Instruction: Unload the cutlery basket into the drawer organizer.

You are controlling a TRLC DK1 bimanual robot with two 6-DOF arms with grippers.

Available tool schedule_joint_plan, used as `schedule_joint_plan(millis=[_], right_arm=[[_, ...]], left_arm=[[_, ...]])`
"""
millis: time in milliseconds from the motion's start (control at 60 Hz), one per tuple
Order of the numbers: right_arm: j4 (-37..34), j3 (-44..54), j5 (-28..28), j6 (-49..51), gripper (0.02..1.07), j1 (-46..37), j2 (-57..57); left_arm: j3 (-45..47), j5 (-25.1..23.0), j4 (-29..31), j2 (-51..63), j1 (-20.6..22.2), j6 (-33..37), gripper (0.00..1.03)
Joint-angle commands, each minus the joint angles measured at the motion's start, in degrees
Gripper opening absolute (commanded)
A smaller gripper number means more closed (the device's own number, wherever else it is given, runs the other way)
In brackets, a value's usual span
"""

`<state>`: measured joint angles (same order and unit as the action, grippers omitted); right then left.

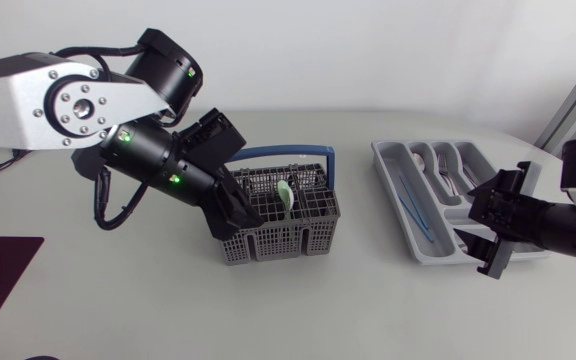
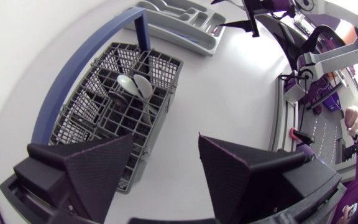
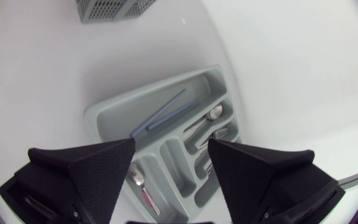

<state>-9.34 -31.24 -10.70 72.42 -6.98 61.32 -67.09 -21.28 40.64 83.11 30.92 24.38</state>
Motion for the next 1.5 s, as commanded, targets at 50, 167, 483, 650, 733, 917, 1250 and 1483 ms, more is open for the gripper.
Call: schedule_joint_plan(millis=[50, 167, 483, 650, 733, 917, 1250, 1483], right_arm=[[-3.2, -2.9, -0.3, -10.9, 0.89, 6.1, -1.3], [-3.9, -3.6, -0.9, -16.2, 0.89, 10.6, -2.0], [-3.8, -3.2, -2.6, -25.1, 0.89, 17.3, -2.7], [-2.8, -1.5, -3.5, -25.8, 0.89, 17.2, -3.0], [-2.6, -1.0, -4.2, -25.8, 0.89, 17.1, -2.9], [-2.5, -0.3, -5.4, -25.5, 0.89, 16.4, -2.9], [-1.8, 1.2, -6.9, -24.9, 0.89, 15.4, -3.2], [-1.9, 2.2, -8.0, -24.5, 0.89, 14.8, -4.4]], left_arm=[[1.5, 0.2, 0.1, -0.4, 0.3, -0.6, 0.90], [1.4, 0.1, -1.0, 0.3, 0.4, -1.0, 0.90], [0.6, -0.6, -5.1, 2.4, 2.1, -6.8, 0.91], [-0.1, -2.6, -7.4, 6.1, 0.5, -11.5, 0.91], [-0.5, -2.6, -8.6, 7.2, 0.0, -13.8, 0.91], [-0.3, 2.9, -12.1, 7.4, -0.1, -21.5, 0.90], [-1.7, 11.4, -13.6, 9.3, 0.5, -30.4, 0.90], [-0.8, 15.7, -13.6, 8.7, 2.7, -31.3, 0.90]])
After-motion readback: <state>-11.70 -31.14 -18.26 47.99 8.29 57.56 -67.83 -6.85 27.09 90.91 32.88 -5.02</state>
